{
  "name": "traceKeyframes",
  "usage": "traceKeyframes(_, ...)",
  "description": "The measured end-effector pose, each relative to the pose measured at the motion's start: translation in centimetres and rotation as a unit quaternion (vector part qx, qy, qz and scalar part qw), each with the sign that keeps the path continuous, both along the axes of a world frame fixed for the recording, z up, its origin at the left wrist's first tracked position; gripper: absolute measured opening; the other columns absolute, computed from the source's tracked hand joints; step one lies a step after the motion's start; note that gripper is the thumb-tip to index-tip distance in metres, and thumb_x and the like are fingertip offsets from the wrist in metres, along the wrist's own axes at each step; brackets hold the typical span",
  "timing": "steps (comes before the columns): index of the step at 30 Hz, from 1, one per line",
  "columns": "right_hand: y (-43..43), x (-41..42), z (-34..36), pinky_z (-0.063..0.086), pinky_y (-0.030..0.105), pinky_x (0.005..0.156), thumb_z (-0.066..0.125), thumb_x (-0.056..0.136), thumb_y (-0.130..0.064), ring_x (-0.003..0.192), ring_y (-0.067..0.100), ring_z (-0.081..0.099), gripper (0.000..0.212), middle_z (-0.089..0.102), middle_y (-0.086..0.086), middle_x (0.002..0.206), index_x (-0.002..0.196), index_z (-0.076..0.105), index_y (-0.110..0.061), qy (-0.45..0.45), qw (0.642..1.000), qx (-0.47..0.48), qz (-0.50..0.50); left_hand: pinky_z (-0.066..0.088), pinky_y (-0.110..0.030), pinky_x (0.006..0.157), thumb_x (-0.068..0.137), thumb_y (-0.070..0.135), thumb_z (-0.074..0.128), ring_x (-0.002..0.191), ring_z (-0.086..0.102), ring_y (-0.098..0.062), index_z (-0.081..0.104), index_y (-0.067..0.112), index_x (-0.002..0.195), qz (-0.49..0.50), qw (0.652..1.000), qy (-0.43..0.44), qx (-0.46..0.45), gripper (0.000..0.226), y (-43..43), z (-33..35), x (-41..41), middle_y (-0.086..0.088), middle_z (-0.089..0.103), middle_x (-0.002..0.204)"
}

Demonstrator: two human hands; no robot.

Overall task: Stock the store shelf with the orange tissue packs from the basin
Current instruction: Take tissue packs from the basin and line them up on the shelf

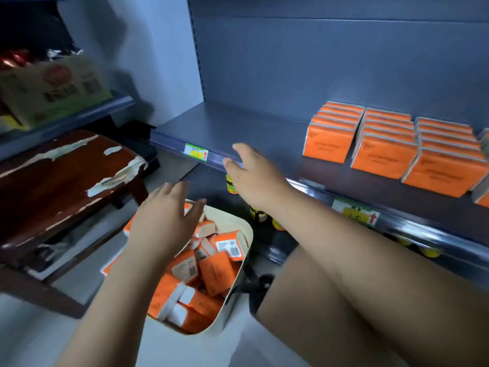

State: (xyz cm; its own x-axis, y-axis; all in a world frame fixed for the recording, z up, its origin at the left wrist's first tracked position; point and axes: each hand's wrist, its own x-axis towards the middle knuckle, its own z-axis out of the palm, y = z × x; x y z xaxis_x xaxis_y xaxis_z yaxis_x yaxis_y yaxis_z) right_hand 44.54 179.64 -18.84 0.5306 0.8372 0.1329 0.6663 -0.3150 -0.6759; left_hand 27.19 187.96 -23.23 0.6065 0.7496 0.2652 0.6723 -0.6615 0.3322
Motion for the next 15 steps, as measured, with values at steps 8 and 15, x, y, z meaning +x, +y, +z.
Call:
traceKeyframes(8, 1.9, -3.1, -8.9, 0.046, 0.041, 0.099, 0.049, 0.102, -0.044, 0.130, 0.034, 0.051, 0.044, 0.055, 0.010, 0.142, 0.132, 0.053, -0.013, -0.031, 0.982, -0.180, 0.043, 0.048, -0.043, 0.100, 0.100, 0.047, 0.056, 0.130, 0.053, -0.028, 0.056, 0.019, 0.142, 0.028, 0.992, 0.026, -0.117, 0.050, -0.2, -6.3, -4.4, -0.005, 0.059, 0.140)
traceKeyframes(15, 1.7, -3.0, -16.1, 0.053, 0.041, 0.093, 0.054, 0.097, -0.037, 0.118, 0.032, 0.059, 0.042, 0.061, 0.009, 0.133, 0.135, 0.053, -0.018, -0.077, 0.941, -0.316, 0.088, 0.051, -0.039, 0.096, 0.101, 0.033, 0.057, 0.120, 0.059, -0.027, 0.066, 0.019, 0.132, 0.023, 0.982, 0.005, -0.188, 0.035, -0.9, -11.9, -4.2, -0.005, 0.065, 0.131)
